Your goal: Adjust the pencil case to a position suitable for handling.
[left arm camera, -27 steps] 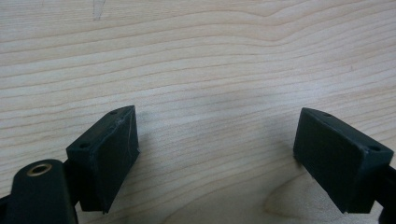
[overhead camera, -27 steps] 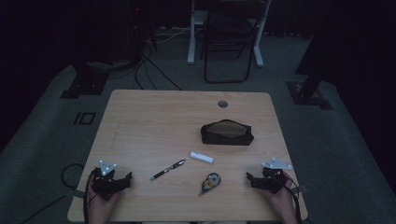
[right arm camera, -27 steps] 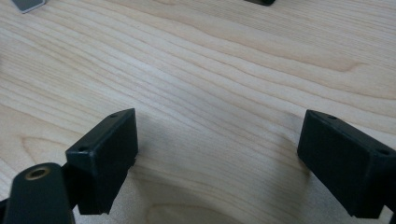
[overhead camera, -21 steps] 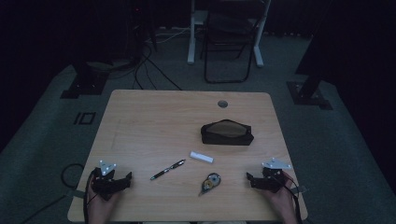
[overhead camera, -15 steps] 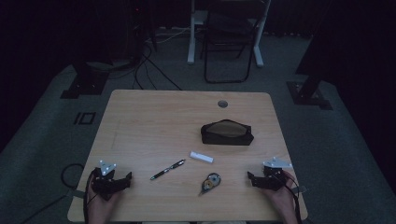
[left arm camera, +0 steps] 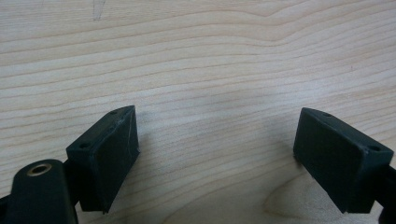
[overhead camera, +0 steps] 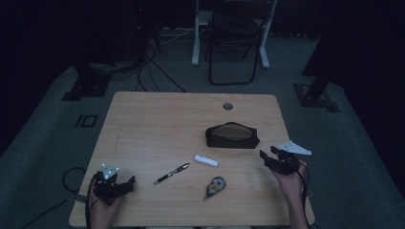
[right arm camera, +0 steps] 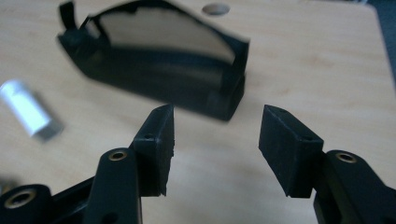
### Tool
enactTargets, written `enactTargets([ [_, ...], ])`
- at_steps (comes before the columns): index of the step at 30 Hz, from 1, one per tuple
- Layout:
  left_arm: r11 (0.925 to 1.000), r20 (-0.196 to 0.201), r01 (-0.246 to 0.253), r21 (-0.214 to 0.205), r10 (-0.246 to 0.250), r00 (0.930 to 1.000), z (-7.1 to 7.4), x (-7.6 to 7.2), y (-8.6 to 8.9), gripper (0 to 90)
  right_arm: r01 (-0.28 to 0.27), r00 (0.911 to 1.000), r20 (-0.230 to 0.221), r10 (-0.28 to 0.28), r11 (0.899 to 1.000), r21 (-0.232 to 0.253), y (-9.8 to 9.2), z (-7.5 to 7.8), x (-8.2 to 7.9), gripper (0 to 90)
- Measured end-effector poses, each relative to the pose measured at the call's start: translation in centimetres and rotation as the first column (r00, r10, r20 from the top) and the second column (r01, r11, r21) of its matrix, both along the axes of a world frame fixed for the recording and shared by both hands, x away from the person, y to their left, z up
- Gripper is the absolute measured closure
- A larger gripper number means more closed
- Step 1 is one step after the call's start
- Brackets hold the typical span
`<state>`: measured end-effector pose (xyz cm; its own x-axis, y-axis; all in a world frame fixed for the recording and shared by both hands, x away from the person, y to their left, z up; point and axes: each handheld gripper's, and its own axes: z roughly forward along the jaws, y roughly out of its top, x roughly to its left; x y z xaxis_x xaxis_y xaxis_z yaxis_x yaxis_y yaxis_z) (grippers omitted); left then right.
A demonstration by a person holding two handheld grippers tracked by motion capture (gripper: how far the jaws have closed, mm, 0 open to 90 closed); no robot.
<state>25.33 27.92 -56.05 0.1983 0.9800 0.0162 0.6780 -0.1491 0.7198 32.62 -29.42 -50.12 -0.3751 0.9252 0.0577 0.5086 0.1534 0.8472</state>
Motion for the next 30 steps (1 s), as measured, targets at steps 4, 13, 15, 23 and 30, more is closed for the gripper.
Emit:
enactTargets([
  [4, 1.0, 0.001, -0.001, -0.001, 0.001, 1.0, 0.0, 0.0, 0.0, 14.4, 0.032, 0.9995, 0.005, -0.032, 0.999, -0.005, 0.4, 0.8, 2.6, 46.1],
  [13, 1.0, 0.0, -0.001, -0.001, 0.001, 1.0, 0.0, 0.0, 0.0, 14.4, 0.079, 0.9955, -0.049, -0.081, 0.996, -0.033, 1.9, 0.8, 7.5, 46.1],
  [15, 1.0, 0.001, -0.001, -0.001, 0.001, 1.0, 0.0, 0.0, 0.0, 14.4, 0.087, 0.9939, -0.064, -0.089, 0.995, -0.039, 2.0, 0.5, 8.1, 46.1],
  [23, 1.0, 0.0, -0.001, -0.001, 0.001, 1.0, 0.0, 0.0, 0.0, 14.4, 0.046, 0.9942, -0.094, -0.052, 0.997, -0.059, 2.6, -0.6, 7.6, 42.2],
  [30, 1.0, 0.001, -0.001, -0.001, 0.001, 1.0, 0.0, 0.0, 0.0, 14.4, -0.03, 0.9972, -0.071, 0.024, 0.997, -0.073, 3.9, -0.4, 5.8, 41.1],
])
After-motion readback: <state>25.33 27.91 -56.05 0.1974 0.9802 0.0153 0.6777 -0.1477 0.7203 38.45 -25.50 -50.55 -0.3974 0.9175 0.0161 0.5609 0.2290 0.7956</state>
